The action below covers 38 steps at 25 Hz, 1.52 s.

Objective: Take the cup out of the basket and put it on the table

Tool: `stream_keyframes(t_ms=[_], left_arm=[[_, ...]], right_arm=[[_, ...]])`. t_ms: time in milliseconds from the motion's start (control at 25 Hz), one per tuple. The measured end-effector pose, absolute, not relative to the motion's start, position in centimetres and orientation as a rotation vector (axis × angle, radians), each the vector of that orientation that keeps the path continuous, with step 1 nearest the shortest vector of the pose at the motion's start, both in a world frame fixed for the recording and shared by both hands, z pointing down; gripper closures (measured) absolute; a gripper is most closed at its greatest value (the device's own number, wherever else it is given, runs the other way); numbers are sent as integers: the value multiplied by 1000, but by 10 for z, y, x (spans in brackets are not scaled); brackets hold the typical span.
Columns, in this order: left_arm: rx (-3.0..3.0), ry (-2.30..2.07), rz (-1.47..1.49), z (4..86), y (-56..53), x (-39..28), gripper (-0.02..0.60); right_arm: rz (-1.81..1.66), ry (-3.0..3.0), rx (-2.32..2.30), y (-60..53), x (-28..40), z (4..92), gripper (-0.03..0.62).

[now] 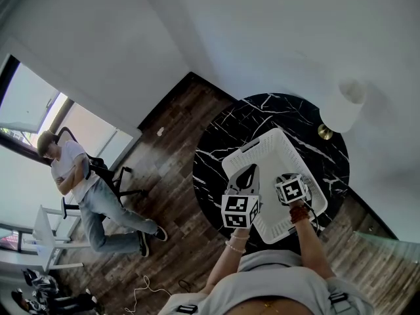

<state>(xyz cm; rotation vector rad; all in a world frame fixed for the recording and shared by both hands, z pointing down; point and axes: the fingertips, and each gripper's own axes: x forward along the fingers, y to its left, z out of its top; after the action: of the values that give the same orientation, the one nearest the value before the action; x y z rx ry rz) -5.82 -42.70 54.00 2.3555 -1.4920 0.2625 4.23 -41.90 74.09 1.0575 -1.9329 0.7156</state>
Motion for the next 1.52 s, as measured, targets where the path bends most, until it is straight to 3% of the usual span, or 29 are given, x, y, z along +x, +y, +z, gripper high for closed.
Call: stream_keyframes(t_ms=[1520], left_arm=[[2368, -1561, 325, 532, -394, -63, 577]], right_arm=[[667, -2140, 1030, -414, 20, 700, 538]])
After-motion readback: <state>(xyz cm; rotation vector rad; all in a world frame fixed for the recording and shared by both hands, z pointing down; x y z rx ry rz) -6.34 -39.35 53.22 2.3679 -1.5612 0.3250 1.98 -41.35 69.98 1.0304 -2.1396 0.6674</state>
